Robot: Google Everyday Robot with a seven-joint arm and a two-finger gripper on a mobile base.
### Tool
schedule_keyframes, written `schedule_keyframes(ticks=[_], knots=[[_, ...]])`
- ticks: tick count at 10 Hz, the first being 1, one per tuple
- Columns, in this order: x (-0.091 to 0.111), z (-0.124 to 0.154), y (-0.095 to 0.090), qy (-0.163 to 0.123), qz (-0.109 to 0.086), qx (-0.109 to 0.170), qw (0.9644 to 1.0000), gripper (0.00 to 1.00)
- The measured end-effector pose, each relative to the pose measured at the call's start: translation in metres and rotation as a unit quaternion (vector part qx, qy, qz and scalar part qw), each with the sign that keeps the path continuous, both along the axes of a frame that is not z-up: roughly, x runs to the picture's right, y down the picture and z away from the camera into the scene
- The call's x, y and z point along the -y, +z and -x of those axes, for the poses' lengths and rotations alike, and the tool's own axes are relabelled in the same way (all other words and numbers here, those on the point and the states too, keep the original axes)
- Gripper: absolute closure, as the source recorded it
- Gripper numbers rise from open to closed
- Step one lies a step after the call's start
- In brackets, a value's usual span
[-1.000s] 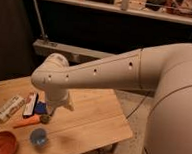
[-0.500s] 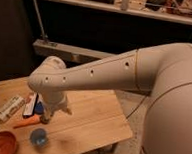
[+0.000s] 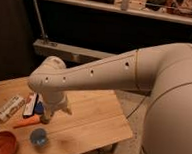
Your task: Place the ceramic cup in the ceramic bowl
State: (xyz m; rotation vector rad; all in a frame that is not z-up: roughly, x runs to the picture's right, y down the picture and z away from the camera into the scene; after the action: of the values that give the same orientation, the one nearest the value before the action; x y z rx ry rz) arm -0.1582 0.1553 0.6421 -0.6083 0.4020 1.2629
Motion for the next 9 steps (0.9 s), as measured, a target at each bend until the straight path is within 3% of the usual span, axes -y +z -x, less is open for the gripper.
schedule_keyframes(ticks=[4,9], knots=[[-0.032,0.001,0.01,-0.004,0.029,0.01,0.9995,0.35],[-0.068,0.009,0.019,0.016,0.063,0.046,0.9968,0.35]])
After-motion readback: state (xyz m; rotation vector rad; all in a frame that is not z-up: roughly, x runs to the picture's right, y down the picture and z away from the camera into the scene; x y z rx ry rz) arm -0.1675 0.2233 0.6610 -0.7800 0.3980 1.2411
